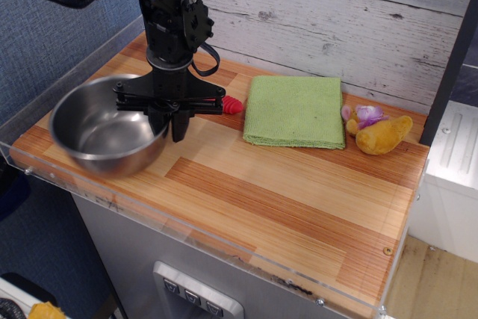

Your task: Move the pot to the left bottom corner of the table.

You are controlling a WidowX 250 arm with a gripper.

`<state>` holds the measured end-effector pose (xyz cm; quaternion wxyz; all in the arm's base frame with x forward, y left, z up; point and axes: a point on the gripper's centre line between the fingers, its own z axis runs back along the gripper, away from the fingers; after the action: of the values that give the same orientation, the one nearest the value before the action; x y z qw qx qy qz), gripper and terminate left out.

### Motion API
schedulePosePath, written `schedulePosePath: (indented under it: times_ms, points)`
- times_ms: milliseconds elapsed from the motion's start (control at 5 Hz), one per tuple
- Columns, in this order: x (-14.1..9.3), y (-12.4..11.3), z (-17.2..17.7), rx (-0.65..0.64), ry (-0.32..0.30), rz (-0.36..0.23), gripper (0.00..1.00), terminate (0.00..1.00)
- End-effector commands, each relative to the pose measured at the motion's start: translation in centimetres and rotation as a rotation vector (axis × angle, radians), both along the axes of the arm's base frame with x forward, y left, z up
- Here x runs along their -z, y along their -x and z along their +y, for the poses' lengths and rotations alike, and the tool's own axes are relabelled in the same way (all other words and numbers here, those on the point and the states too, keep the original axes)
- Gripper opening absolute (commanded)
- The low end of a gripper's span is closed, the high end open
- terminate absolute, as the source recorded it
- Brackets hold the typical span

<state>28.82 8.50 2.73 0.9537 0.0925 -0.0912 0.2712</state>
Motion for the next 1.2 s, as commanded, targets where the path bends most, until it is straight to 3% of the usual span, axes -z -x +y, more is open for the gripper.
schedulePosePath:
  times_ms: [0,400,800,1000]
  points:
    - [-1.9,-0.1,0.8,-0.014,-0.021,-0.058,0.00,0.00]
    - [-3.2,-0.4,1.3,-0.042,-0.024,-0.078,0.00,0.00]
    - [-10.9,-1.0,0.1,-0.108,0.036,-0.254,0.00,0.00]
    - [-13.2,-0.9,-2.8,-0.051,0.077,-0.301,0.00,0.00]
